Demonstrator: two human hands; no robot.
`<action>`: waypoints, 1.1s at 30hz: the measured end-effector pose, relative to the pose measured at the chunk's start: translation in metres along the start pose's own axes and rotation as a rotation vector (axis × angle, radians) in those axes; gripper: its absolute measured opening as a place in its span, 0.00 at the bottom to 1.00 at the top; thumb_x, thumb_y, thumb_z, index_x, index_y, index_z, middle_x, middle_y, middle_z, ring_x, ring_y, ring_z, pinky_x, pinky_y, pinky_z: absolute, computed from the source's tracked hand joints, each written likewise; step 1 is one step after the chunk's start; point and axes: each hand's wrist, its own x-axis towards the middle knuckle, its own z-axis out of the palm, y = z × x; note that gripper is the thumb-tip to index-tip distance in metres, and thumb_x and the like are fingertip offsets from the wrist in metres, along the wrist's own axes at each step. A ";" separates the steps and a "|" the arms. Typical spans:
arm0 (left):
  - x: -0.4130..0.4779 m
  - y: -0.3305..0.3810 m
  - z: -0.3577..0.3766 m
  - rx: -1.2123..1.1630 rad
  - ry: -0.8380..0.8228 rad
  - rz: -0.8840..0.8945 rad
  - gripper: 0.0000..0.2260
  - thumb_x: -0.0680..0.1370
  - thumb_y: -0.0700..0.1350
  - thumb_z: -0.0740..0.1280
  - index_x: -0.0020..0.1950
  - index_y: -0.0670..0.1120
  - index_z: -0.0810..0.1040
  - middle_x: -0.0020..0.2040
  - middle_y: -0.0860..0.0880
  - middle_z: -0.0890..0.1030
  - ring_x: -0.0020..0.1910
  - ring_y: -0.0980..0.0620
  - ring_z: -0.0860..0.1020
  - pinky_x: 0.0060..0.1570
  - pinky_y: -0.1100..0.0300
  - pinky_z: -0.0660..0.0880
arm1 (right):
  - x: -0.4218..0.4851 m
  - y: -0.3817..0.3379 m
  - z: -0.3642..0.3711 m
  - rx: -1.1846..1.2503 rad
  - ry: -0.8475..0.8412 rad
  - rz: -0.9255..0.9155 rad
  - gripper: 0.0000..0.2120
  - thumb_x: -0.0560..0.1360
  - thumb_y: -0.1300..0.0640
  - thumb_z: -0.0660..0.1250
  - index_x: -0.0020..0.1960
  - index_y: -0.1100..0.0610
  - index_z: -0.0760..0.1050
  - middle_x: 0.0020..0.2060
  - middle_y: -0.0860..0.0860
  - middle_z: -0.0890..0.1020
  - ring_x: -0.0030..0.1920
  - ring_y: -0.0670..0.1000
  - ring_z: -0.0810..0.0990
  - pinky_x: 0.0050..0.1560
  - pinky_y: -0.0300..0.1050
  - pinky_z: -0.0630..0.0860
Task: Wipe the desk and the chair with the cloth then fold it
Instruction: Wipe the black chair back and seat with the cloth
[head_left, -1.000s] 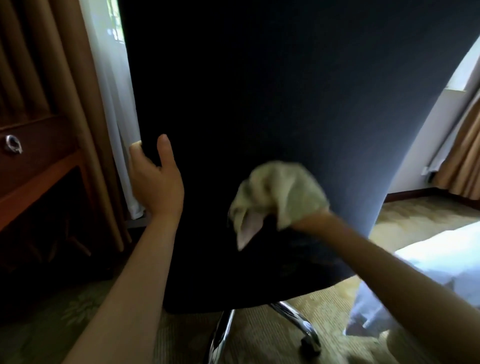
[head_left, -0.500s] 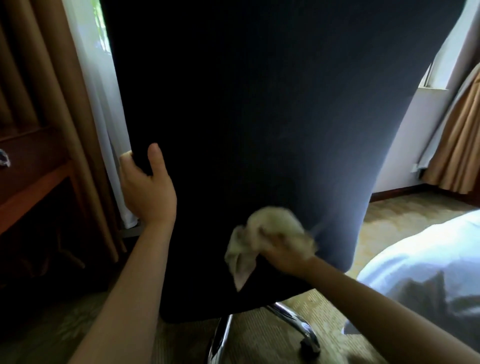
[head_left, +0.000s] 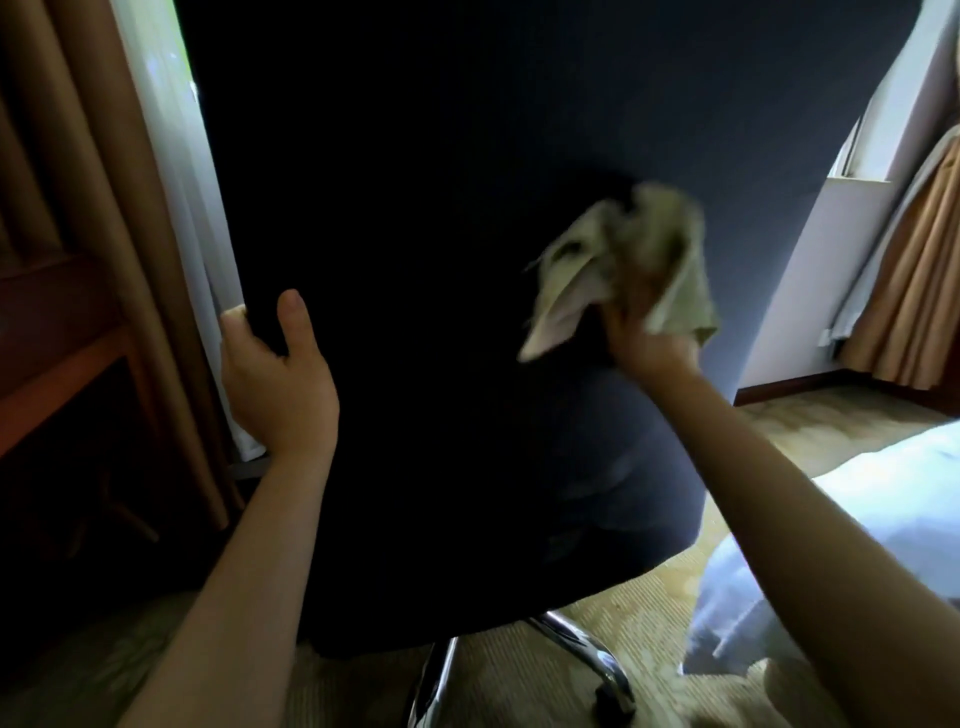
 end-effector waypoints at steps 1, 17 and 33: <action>-0.001 0.001 0.000 0.001 -0.001 0.002 0.09 0.82 0.52 0.57 0.51 0.46 0.68 0.37 0.61 0.67 0.35 0.78 0.68 0.35 0.80 0.64 | 0.006 0.004 -0.003 0.143 0.141 0.117 0.28 0.78 0.44 0.49 0.74 0.56 0.58 0.72 0.63 0.62 0.72 0.63 0.60 0.72 0.49 0.52; -0.012 0.006 0.001 -0.026 0.030 0.076 0.12 0.82 0.50 0.58 0.53 0.41 0.72 0.37 0.61 0.66 0.37 0.74 0.70 0.35 0.79 0.61 | -0.143 -0.101 0.100 0.178 -0.456 -0.302 0.21 0.70 0.54 0.58 0.62 0.58 0.67 0.61 0.57 0.68 0.60 0.60 0.66 0.64 0.51 0.58; -0.014 0.009 0.007 0.004 0.063 0.048 0.17 0.82 0.49 0.58 0.56 0.34 0.73 0.40 0.57 0.73 0.40 0.62 0.66 0.34 0.74 0.61 | -0.088 0.094 0.042 0.408 0.277 1.123 0.25 0.83 0.49 0.48 0.76 0.60 0.55 0.74 0.61 0.60 0.72 0.60 0.60 0.69 0.49 0.56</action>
